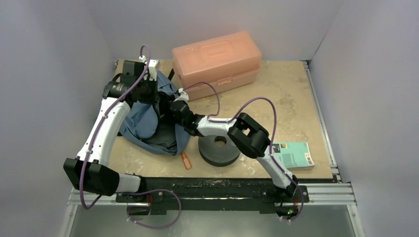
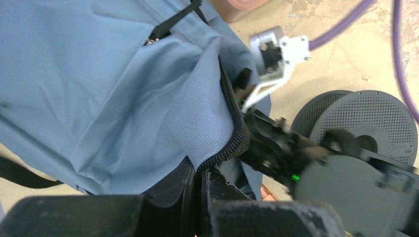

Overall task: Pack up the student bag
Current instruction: Place the book in the student bag.

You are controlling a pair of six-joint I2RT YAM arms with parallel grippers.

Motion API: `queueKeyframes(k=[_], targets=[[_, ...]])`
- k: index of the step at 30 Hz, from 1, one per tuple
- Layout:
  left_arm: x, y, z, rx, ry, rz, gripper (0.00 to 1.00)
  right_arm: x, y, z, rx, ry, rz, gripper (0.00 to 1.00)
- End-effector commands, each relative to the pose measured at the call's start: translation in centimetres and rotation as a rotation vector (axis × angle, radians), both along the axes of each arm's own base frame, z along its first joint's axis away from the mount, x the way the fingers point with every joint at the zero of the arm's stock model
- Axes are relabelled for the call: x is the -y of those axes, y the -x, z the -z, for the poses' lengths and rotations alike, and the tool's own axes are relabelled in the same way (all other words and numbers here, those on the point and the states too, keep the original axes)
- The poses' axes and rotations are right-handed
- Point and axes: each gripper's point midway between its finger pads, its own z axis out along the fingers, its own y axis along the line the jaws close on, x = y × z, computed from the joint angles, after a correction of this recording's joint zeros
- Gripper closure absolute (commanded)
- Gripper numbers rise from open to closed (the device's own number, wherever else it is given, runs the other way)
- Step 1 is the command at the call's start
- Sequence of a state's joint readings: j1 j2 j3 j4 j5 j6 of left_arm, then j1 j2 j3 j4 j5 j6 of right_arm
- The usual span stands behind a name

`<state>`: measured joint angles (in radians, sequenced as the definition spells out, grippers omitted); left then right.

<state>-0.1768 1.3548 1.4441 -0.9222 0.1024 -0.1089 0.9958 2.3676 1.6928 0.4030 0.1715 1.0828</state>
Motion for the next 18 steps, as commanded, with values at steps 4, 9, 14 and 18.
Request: queueKeyframes(k=[4, 9, 14, 18], targets=[[-0.3, -1.1, -2.8, 0.102, 0.067, -0.035, 1.0, 4.0, 3.5, -5.1, 0.057, 0.115, -0.139, 0.01], [-0.1, -1.0, -2.7, 0.097, 0.072, -0.032, 1.0, 5.0, 4.3, -3.6, 0.023, 0.114, -0.176, 0.03], [-0.1, -1.1, -2.4, 0.092, 0.072, -0.033, 1.0, 3.8, 3.6, -3.9, 0.05, 0.101, -0.187, 0.26], [-0.2, -1.1, -2.3, 0.087, 0.07, -0.034, 1.0, 3.8, 2.9, -3.1, 0.032, 0.128, -0.158, 0.37]])
